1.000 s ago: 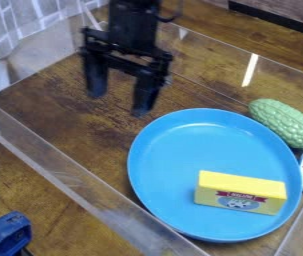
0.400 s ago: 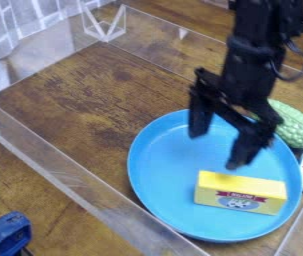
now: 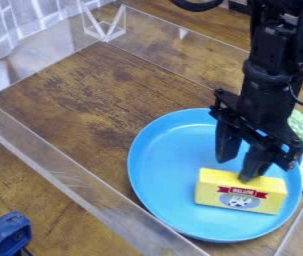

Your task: Put the white object in the blue tray

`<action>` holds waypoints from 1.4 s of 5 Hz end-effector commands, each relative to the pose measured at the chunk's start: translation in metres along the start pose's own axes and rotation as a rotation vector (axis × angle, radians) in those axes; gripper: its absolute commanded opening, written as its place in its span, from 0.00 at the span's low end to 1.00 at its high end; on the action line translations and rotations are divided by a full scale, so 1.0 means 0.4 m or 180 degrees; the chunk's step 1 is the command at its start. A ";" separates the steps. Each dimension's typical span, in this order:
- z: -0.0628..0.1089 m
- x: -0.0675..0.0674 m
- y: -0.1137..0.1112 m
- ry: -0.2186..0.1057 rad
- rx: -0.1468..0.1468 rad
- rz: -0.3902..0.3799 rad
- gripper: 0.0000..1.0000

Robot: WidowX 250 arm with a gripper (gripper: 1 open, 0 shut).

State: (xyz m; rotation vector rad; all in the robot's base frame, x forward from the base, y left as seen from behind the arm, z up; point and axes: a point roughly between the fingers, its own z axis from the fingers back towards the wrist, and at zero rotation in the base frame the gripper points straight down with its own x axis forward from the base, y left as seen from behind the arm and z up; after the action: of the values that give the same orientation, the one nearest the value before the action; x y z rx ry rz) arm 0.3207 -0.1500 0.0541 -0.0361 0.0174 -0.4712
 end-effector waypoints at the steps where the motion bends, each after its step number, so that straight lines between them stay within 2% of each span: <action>1: -0.020 0.019 0.021 -0.0076 -0.0013 -0.0041 1.00; 2: -0.054 0.040 0.037 -0.0064 -0.0023 -0.0234 1.00; 4: -0.065 0.031 0.038 -0.0071 -0.0038 -0.0308 1.00; 6: -0.058 0.104 0.044 -0.0070 -0.0022 -0.0598 1.00; 7: -0.052 0.128 0.045 -0.0053 -0.0010 -0.0766 1.00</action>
State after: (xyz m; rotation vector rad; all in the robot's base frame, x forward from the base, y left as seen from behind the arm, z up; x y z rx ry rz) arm 0.3722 -0.1574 0.0265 -0.0466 0.0136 -0.6965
